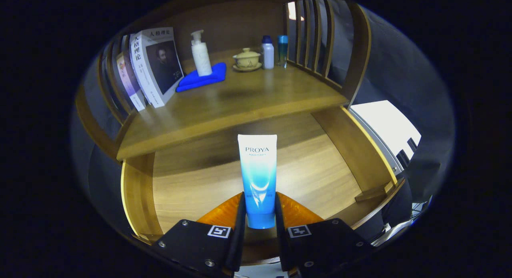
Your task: Pull open the drawer, take out the items inside it, and place them on the countertop above the cabinet.
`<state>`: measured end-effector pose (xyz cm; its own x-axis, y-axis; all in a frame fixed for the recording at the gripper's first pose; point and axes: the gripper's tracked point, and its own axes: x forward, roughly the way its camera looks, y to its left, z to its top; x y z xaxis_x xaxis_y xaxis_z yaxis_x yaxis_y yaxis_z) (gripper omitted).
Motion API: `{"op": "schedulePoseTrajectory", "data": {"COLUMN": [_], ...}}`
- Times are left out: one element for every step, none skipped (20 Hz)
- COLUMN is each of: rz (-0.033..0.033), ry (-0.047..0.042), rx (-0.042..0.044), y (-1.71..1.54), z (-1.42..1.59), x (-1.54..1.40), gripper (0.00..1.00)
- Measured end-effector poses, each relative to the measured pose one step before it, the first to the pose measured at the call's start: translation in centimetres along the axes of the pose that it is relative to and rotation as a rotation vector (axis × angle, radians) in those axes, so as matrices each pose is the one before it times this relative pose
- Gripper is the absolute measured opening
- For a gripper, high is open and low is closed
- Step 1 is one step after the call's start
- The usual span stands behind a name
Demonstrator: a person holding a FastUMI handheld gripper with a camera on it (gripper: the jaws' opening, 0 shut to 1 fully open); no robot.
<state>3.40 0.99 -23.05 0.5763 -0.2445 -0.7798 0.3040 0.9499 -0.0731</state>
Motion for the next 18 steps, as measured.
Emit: {"op": "schedulePoseTrajectory", "data": {"rz": [0.00001,0.0061,0.00593,0.00905,0.00634,0.006,0.00551,0.00623,0.00782,0.00931,0.00932,0.00393,0.00559,0.00682,0.01156,0.0117,0.00914,0.01112], "ry": [-0.01602,-0.01697,-0.01135,-0.01142,-0.00871,-0.01146,-0.01122,-0.01129,-0.01158,-0.0139,-0.01211,-0.01362,-0.01151,-0.0096,-0.01009,-0.00982,-0.01132,-0.0101], "rx": [-0.00943,-0.01091,-0.00506,-0.00373,-0.00375,-0.00615,-0.00735,-0.00942,-0.0093,-0.01058,-0.01371,-0.01177,-0.00784,-0.00152,0.00046,0.00083,0.00159,0.00354], "y": [0.167,0.289,0.332,0.424,0.268,0.251,0.224,0.282,0.33,0.444,0.314,0.247,0.219,0.341,0.362,0.358,0.195,0.233], "z": [0.415,0.631,0.414,0.525,0.334,0.546,0.512,0.667,0.579,0.803,0.697,0.8,0.737,0.746,0.661,0.846,0.749,0.702], "x": [-0.17,-0.097,0.026,0.095,0.143,0.088,0.199,0.223,0.248,0.32,0.284,0.276,0.325,0.427,0.553,0.695,0.844,0.816], "gripper": [0.37,0.37,0.37,0.37,0.37,0.37,0.37,0.37,0.37,0.37,0.37,0.37,0.37,0.37,0.37,0.37,0.37,0.37]}}
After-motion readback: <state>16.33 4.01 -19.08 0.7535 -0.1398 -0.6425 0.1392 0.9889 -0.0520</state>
